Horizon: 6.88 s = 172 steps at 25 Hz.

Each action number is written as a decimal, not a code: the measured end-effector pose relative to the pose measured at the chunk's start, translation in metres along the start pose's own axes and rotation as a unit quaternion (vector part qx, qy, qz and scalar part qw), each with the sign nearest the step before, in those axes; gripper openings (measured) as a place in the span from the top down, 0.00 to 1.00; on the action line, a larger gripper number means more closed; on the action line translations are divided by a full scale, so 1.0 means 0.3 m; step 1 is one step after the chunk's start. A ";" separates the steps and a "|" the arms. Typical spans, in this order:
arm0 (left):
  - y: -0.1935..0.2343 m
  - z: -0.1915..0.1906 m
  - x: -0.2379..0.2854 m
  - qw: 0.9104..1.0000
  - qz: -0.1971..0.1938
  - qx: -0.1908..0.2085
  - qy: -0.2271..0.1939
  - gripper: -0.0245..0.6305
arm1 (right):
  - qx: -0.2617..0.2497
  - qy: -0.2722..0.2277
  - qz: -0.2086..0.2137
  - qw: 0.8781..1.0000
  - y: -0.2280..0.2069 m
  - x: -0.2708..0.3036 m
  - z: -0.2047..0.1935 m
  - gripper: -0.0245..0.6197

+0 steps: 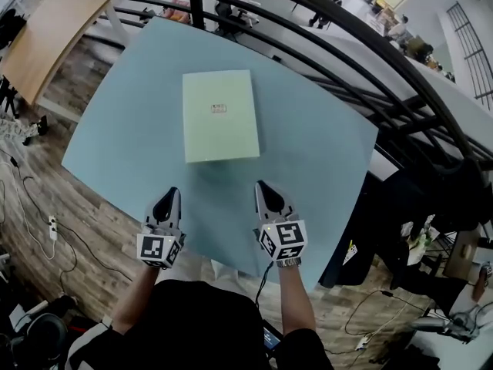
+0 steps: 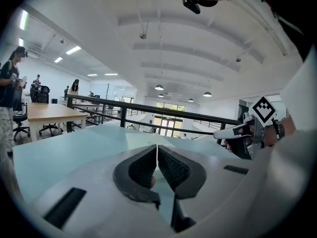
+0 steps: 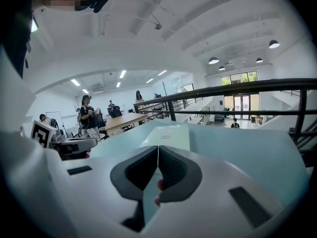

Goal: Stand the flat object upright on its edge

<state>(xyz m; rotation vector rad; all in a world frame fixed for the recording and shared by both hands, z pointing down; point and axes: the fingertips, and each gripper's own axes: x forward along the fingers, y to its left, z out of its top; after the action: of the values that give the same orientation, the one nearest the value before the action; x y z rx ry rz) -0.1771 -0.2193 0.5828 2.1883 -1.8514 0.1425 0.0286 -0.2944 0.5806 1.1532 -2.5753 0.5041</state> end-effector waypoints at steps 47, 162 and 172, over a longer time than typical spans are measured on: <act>0.124 -0.436 0.442 0.982 -0.120 0.008 0.145 0.41 | -0.063 0.176 0.120 0.975 -0.216 0.530 -0.398 0.43; -0.485 -0.296 0.005 0.942 -0.292 0.091 0.136 0.41 | 0.066 0.085 -0.069 0.992 -0.032 -0.454 -0.458 0.42; -0.500 -0.271 -0.067 0.940 -0.297 0.107 0.128 0.42 | 0.062 0.070 -0.065 0.993 0.013 -0.516 -0.435 0.42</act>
<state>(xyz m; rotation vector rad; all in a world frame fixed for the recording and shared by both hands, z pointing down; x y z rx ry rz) -0.0257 -0.1565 0.6346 2.6199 -1.0219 0.4943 0.1391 -0.1349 0.6383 1.2689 -2.3610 0.6965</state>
